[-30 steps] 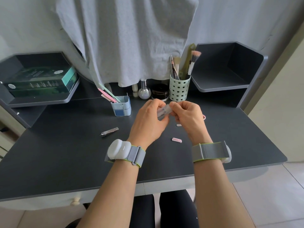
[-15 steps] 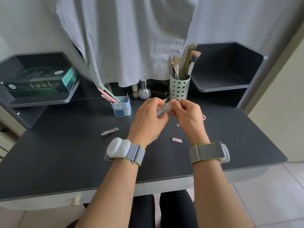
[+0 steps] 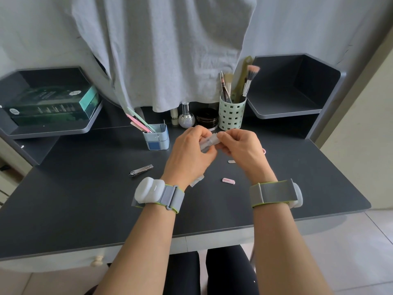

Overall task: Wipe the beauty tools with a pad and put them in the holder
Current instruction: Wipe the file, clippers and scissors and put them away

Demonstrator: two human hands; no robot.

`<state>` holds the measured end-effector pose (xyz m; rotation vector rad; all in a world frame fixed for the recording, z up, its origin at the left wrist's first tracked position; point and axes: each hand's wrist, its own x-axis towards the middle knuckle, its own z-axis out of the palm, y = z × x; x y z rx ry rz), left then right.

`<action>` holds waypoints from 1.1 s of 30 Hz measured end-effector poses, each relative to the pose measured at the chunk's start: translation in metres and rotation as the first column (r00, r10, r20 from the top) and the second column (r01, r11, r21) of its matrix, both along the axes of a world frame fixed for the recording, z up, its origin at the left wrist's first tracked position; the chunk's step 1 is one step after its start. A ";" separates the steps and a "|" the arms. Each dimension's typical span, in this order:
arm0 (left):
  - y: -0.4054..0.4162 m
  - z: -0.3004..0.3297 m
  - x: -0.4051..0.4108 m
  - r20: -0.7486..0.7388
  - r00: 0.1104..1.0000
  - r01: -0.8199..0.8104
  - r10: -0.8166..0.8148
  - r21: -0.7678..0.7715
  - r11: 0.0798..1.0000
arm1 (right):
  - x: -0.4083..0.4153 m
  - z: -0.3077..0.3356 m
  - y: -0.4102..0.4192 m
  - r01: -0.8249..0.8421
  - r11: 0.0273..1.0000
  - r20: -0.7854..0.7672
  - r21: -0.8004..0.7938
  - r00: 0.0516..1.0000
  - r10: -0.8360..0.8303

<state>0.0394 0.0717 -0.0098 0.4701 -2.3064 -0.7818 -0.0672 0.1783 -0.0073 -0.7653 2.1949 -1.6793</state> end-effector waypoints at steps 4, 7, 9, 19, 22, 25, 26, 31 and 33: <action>-0.001 -0.001 0.000 0.006 1.000 0.003 -0.003 -0.006 1.000 | 0.001 0.000 -0.002 0.016 0.999 -0.039 0.041 0.999 -0.014; -0.002 -0.001 0.001 0.006 1.000 0.001 -0.001 -0.014 1.000 | 0.002 0.001 -0.002 0.023 0.999 -0.051 0.043 0.998 -0.021; -0.002 -0.002 0.002 0.000 1.000 0.008 -0.008 -0.017 1.000 | 0.002 0.001 -0.002 0.026 0.999 -0.044 0.035 0.999 -0.025; 0.001 0.002 0.002 0.008 1.000 0.016 -0.016 -0.054 0.998 | 0.004 -0.002 -0.001 0.060 0.998 -0.035 -0.024 0.998 -0.060; 0.002 0.003 0.002 0.026 0.999 0.021 -0.020 -0.060 0.998 | 0.005 -0.001 0.001 0.091 0.995 -0.101 0.038 0.991 -0.087; 0.005 0.003 0.002 0.026 0.999 0.029 -0.027 -0.068 0.997 | 0.007 -0.001 0.000 0.127 0.990 -0.156 0.063 0.981 -0.116; 0.005 0.003 0.002 0.024 0.999 0.031 -0.029 -0.070 0.997 | 0.007 -0.001 0.000 0.135 0.989 -0.160 0.058 0.979 -0.124; 0.004 0.003 0.004 0.002 1.000 0.008 -0.008 -0.085 0.996 | 0.006 0.002 0.006 0.041 0.999 -0.014 -0.033 0.999 -0.042; 0.003 0.002 0.005 -0.009 1.000 -0.001 0.000 -0.095 0.995 | 0.007 0.004 0.010 -0.004 0.997 0.054 -0.080 0.999 0.008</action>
